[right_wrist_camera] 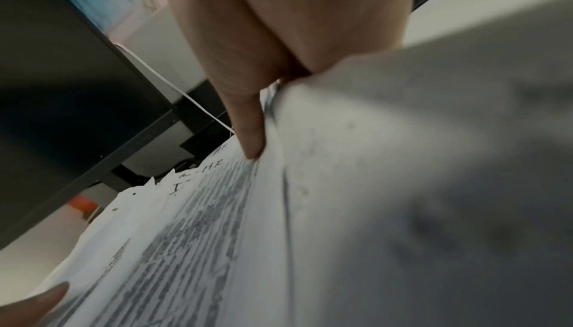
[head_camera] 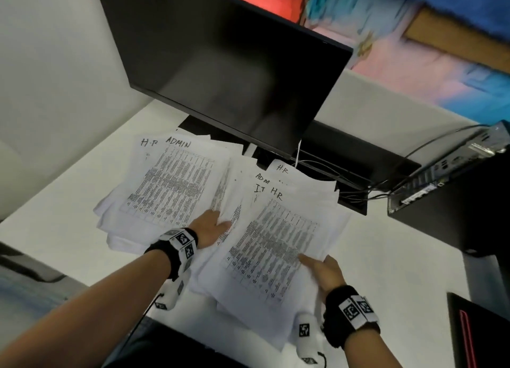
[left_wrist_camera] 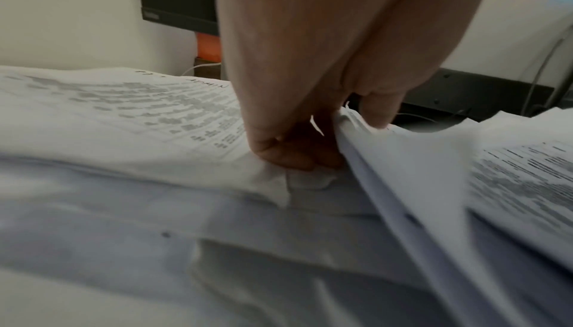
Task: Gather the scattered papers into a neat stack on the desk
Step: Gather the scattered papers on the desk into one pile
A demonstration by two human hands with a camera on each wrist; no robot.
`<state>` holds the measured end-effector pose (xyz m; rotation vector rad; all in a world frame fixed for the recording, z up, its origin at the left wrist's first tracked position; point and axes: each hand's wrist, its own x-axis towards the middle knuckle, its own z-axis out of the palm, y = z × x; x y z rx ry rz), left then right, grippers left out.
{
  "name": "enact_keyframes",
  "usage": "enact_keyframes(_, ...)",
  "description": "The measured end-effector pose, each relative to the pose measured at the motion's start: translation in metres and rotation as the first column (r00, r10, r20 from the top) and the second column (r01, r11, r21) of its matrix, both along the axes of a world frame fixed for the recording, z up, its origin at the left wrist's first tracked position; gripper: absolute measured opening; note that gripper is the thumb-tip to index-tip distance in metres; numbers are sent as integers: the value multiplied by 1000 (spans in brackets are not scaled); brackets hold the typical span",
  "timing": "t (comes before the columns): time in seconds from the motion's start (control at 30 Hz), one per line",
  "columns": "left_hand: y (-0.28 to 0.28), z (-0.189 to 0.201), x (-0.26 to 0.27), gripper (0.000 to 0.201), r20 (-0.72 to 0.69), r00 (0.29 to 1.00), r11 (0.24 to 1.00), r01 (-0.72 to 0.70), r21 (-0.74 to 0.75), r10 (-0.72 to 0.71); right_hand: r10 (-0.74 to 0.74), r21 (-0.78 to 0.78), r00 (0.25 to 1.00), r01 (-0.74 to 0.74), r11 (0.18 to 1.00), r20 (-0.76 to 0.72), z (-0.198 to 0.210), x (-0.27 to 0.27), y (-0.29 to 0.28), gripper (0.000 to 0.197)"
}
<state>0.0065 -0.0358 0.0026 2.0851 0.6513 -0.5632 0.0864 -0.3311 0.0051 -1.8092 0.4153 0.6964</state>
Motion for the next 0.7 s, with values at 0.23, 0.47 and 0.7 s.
enact_keyframes(0.23,33,0,-19,34,100,993,995,-47,-85,55,-107,-122,941,153,981,321,35,23,-45,34)
enact_keyframes(0.47,77,17,-23,19,340,884,938,-347,13,322,-205,2,963,208,978,177,72,11,-61,36)
enact_keyframes(0.7,200,25,-41,93,52,826,717,-516,469,561,-101,134,995,103,986,-20,37,-29,6,64)
